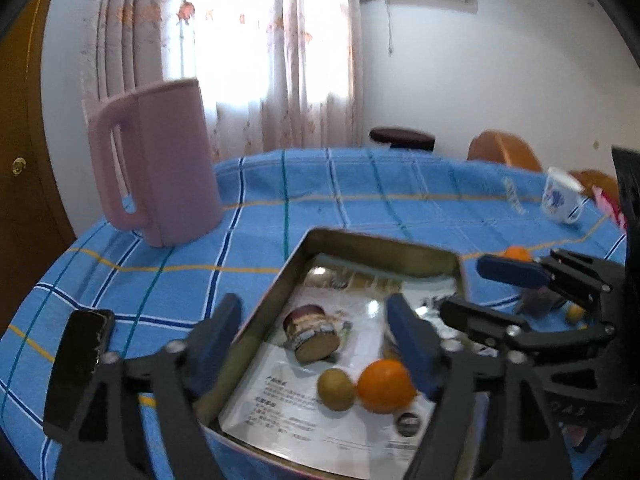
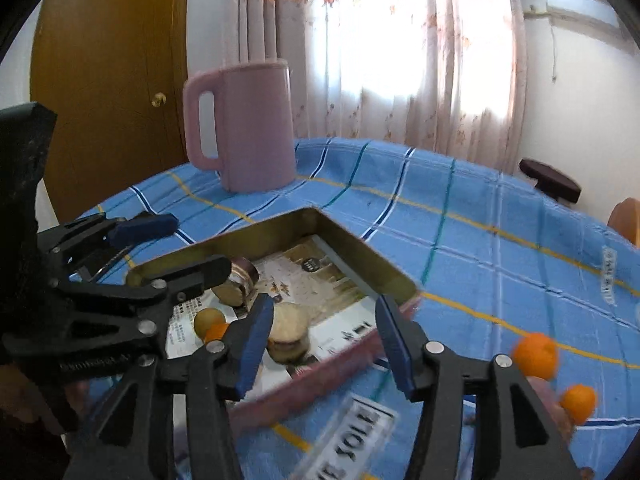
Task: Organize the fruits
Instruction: 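Lower and release the brown jar with the left tool while the right tool releases the can in the tin, then grasp the brown striped fruit with the right tool while the left tool grasps the purple fruit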
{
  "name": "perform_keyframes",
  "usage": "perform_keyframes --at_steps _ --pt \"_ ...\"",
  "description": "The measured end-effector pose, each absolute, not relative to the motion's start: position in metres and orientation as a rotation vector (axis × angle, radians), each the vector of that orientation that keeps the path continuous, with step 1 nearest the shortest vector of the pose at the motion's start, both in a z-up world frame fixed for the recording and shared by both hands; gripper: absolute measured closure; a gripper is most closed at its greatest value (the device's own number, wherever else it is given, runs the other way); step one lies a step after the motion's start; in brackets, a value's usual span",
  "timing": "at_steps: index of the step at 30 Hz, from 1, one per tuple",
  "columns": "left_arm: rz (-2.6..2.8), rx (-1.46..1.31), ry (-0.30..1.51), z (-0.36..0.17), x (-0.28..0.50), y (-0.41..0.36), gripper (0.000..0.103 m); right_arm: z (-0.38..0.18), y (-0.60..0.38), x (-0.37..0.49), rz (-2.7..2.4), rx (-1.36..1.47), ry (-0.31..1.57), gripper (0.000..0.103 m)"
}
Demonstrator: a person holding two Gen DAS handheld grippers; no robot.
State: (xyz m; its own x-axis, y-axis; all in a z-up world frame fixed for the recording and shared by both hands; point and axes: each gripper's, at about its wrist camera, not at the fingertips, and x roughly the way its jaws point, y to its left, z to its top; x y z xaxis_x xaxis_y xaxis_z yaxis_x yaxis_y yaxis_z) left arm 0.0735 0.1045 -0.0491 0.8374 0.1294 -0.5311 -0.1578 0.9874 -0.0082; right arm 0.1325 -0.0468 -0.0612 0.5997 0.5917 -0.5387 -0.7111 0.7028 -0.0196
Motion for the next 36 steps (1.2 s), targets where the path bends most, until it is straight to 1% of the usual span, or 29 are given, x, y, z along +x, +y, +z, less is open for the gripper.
perform_keyframes --at_steps 1,3,9,15,21,26,27,28,30,36 --pt "0.143 -0.06 0.537 -0.045 0.069 0.101 0.007 -0.057 -0.058 0.128 0.749 -0.237 0.518 0.047" --pt "0.116 -0.071 0.505 -0.039 0.064 0.089 0.004 -0.052 -0.084 0.12 0.724 -0.226 0.502 0.047" --pt "-0.004 -0.032 0.509 -0.039 0.067 0.037 0.004 -0.05 -0.173 0.116 0.531 -0.198 0.508 0.047" --pt "-0.103 0.029 0.565 -0.05 0.082 -0.019 0.004 -0.064 -0.238 0.132 0.388 -0.164 0.58 0.047" --pt "-0.166 0.061 0.632 -0.061 0.104 -0.054 0.004 -0.078 -0.251 0.138 0.422 -0.171 0.676 0.047" --pt "-0.174 0.075 0.674 -0.067 0.119 -0.063 0.004 -0.096 -0.247 0.149 0.444 -0.187 0.76 0.047" --pt "-0.176 0.076 0.681 -0.068 0.12 -0.064 0.004 -0.1 -0.248 0.151 0.443 -0.187 0.769 0.049" --pt "-0.178 0.076 0.686 -0.069 0.122 -0.064 0.004 -0.105 -0.249 0.154 0.442 -0.184 0.792 0.055" --pt "-0.178 0.074 0.69 -0.07 0.125 -0.064 0.004 -0.107 -0.253 0.159 0.467 -0.14 0.816 0.062" --pt "-0.193 0.061 0.704 -0.07 0.139 -0.07 0.004 -0.096 -0.256 0.16 0.42 -0.122 0.759 0.063"
